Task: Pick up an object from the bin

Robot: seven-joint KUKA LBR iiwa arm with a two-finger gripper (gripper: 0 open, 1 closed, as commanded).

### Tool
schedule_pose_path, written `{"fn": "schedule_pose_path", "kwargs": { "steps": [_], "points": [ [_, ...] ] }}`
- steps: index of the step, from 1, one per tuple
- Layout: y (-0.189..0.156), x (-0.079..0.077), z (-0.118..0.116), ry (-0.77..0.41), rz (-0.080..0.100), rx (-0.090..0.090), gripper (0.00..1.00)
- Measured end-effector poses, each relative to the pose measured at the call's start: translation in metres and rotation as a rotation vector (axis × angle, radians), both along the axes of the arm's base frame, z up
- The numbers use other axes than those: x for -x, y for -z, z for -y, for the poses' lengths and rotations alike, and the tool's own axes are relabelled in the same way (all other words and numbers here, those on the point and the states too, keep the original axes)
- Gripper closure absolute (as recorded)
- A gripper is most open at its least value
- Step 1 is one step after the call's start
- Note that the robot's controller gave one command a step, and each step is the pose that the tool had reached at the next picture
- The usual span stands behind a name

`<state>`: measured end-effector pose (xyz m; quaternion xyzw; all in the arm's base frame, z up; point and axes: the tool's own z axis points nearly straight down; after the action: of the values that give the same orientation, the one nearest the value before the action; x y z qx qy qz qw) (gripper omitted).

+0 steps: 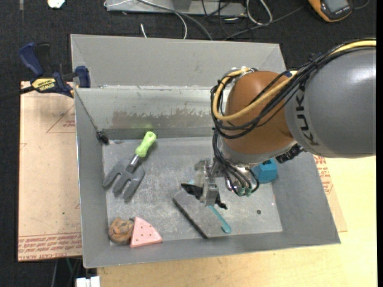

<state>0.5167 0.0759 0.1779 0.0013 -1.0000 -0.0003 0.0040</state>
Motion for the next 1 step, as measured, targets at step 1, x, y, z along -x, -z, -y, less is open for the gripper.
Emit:
{"fn": "schedule_pose_path", "kwargs": {
  "steps": [1],
  "points": [
    [-0.0045, -0.0018, 0.0004, 0.003, 0.008, -0.001, 0.0]
  ]
}}
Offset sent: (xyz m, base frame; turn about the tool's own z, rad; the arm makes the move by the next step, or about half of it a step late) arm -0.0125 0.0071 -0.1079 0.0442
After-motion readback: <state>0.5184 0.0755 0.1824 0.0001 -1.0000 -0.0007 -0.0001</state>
